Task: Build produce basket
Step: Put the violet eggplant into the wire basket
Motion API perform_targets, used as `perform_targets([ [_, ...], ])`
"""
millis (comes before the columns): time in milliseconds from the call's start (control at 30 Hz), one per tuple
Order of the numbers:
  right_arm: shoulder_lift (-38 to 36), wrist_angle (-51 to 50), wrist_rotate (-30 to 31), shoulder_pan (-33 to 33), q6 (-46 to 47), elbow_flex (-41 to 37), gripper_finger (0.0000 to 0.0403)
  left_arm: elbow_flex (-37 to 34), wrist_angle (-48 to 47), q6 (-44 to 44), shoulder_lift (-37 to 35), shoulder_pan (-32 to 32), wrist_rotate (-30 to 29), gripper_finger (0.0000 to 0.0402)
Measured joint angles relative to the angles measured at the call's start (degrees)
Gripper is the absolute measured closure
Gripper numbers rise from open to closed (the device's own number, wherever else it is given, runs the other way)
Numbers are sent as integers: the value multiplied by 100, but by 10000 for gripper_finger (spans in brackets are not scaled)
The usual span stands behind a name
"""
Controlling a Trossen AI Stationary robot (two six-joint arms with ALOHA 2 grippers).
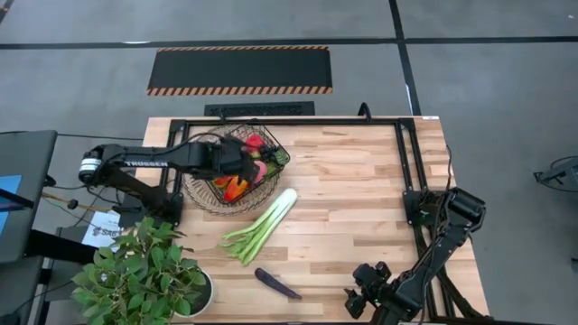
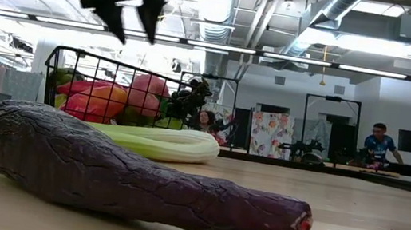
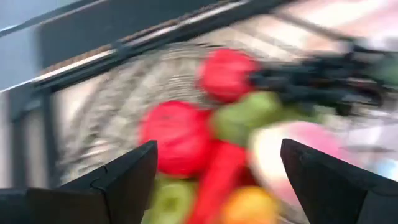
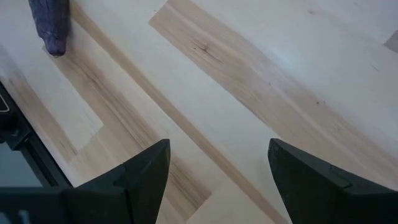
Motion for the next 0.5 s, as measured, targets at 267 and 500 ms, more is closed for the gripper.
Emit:
perform_targets([
  [267,-2,31,0,72,44,0,112,89,1756,1100,0,-735,1115,76],
  [500,-2,210,1,147,45,0,112,89,2281,1034,0,-1382,1264,77],
])
